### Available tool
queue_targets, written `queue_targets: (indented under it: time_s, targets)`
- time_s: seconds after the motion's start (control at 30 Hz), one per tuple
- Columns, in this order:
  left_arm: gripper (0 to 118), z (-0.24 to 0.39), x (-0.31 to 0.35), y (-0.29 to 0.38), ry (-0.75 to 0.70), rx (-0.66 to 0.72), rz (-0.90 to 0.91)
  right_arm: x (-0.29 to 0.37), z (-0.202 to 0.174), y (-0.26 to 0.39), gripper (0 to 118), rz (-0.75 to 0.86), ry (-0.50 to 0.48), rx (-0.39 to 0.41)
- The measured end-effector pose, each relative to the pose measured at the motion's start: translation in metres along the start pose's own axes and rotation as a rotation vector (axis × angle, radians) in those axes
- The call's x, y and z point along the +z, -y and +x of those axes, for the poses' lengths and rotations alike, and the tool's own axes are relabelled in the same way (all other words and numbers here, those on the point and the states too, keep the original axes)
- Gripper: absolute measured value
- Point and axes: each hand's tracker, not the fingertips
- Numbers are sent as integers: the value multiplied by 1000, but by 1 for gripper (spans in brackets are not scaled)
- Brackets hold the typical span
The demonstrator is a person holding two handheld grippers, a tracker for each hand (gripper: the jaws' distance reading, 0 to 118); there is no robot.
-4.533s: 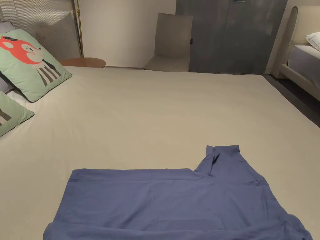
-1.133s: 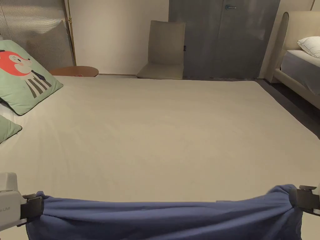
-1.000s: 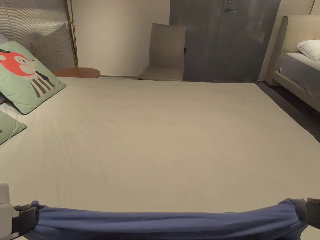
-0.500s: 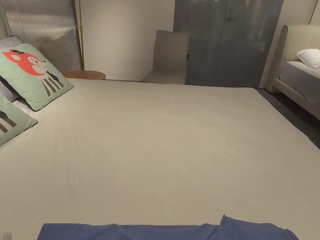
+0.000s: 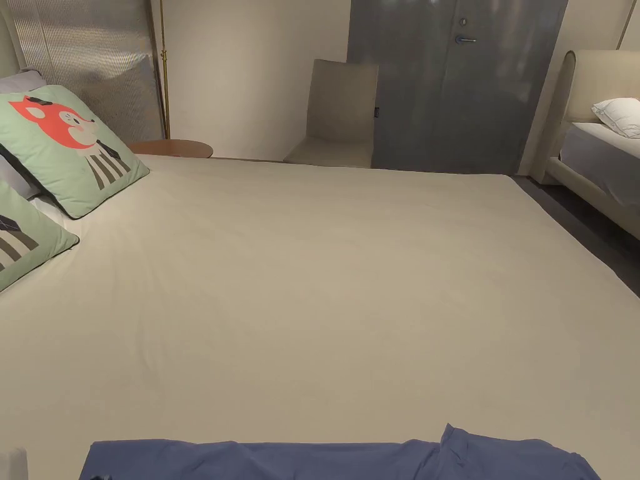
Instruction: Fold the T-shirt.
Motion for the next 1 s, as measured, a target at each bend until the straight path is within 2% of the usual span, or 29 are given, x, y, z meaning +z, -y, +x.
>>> queue_targets:
  time_s: [0.1, 0.27, 0.3, 0.33, 0.37, 0.4, 0.43, 0.47, 0.5, 0.6, 0.73, 0.9, 0.93, 1.0]
  targets:
    - [107, 25, 23, -25, -35, -57, 164, 19, -18, -21, 108, 159, 50, 1]
    - [106, 67, 52, -61, 63, -55, 371, 49, -63, -51, 108, 431, 102, -20]
    - [105, 74, 57, -63, 84, -47, 400, 54, -73, -55, 107, 468, 109, -20]
    - [98, 80, 60, -66, 94, -46, 424, 58, -82, -58, 101, 505, 115, -24]
    - [87, 86, 63, -68, 109, -52, 442, 62, -90, -60, 91, 531, 108, -28]
    - [68, 90, 65, -69, 107, -60, 464, 64, -96, -62, 74, 558, 90, -33]
    - [32, 97, 70, -68, 99, -82, 488, 67, -103, -63, 46, 577, 75, -39]
    - [6, 101, 70, -68, 91, -100, 508, 69, -109, -64, 22, 584, 71, -41]
    - [0, 102, 71, -67, 97, -106, 511, 70, -114, -65, 1, 598, 71, -41]
    - [0, 93, 67, -72, 218, -70, 464, 72, -121, -67, 0, 613, 64, -29]
    - [0, 52, 51, -74, 377, 142, 346, 71, -128, -64, 1, 602, 53, -29]
    - [3, -21, 2, -68, 596, 333, 86, 71, -129, -57, 1, 567, 61, -40]
    - [20, -37, -11, -62, 606, 378, 41, 73, -132, -54, 1, 560, 60, -43]
    - [70, -62, -35, -49, 632, 438, -58, 73, -132, -51, 1, 545, 67, -47]
